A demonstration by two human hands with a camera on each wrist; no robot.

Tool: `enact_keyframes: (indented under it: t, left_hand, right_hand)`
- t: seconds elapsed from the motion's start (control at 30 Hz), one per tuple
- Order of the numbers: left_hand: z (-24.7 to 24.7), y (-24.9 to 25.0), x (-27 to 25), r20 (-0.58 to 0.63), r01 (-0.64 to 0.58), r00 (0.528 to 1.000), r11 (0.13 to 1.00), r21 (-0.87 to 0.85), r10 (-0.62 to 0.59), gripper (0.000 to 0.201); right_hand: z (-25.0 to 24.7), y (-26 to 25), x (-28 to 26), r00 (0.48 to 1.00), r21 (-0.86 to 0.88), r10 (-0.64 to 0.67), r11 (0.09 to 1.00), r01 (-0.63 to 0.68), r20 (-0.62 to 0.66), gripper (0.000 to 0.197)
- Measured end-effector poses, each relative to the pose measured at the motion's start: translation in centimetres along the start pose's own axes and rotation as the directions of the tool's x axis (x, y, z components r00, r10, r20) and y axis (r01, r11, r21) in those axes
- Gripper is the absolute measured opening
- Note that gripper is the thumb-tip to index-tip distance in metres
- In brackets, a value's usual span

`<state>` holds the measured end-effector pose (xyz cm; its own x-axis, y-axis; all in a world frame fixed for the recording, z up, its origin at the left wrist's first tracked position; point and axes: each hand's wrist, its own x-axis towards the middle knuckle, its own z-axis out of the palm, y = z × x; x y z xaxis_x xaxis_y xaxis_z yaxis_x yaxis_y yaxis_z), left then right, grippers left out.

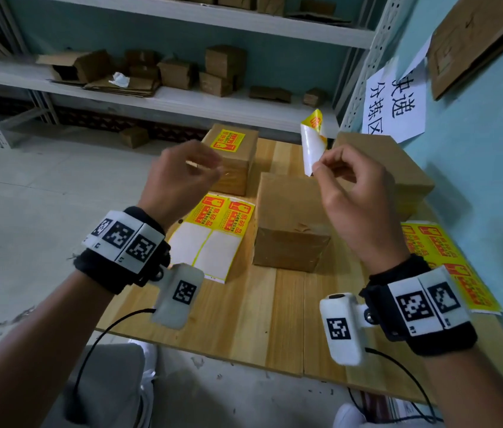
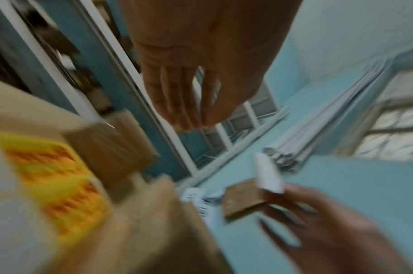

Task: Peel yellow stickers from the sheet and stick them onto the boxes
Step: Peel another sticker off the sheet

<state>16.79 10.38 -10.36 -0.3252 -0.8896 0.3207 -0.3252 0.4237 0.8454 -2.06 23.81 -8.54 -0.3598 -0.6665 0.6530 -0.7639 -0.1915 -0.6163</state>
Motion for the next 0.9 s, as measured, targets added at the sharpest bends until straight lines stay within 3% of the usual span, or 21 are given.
enact_keyframes:
  t: [0.07, 0.13, 0.27, 0.33, 0.43, 0.53, 0.63, 0.77, 0.9]
  left_hand:
    - [0.6, 2.8, -0.8, 0.07, -0.085, 0.993, 0.989, -0.125, 0.094, 0.005]
    - [1.5, 5.1, -1.8, 0.124, -0.2, 0.968, 0.969, -0.146, 0.219, 0.012]
    - [3.7, 6.1, -3.3, 0.142, -0.438, 0.895, 0.893, 0.107, 0.422, 0.026]
    - [4.7, 5.1, -3.2, 0.213, -0.444, 0.89, 0.871, 0.21, 0.403, 0.037]
    - [6.2, 3.4, -3.4, 0.385, -0.406, 0.887, 0.828, 0.388, 0.254, 0.052]
    - [7.1, 2.4, -4.0, 0.431, -0.389, 0.886, 0.778, 0.493, 0.17, 0.056]
    - [7.2, 2.8, -4.1, 0.476, -0.425, 0.863, 0.756, 0.499, 0.171, 0.055]
    - [7.2, 3.8, -4.3, 0.517, -0.464, 0.821, 0.811, 0.356, 0.242, 0.054]
    - [8.1, 4.3, -5.5, 0.526, -0.509, 0.81, 0.754, 0.414, 0.258, 0.075]
  right_hand:
    - [0.2, -0.4, -0.2, 1.0, 0.015, -0.018, 1.0, 0.018, 0.002, 0.003]
    - [0.3, -0.6, -0.4, 1.0, 0.035, -0.015, 0.999, 0.015, 0.012, 0.003]
    - [0.4, -0.2, -0.4, 0.997, 0.111, 0.071, 0.991, -0.074, 0.031, 0.004]
    - [0.2, 0.4, -0.2, 0.989, 0.157, 0.149, 0.976, -0.149, 0.014, 0.006]
    - [-0.3, 1.4, 0.2, 0.959, 0.245, 0.284, 0.93, -0.272, -0.015, 0.016]
    - [-1.0, 2.0, 0.4, 0.917, 0.322, 0.4, 0.867, -0.381, 0.007, 0.019]
    - [-1.6, 2.4, 0.6, 0.889, 0.346, 0.457, 0.83, -0.437, 0.025, 0.019]
    - [-2.3, 2.6, 0.7, 0.882, 0.349, 0.471, 0.823, -0.448, 0.023, 0.02]
    - [-2.9, 2.9, 0.7, 0.888, 0.327, 0.46, 0.839, -0.436, 0.005, 0.019]
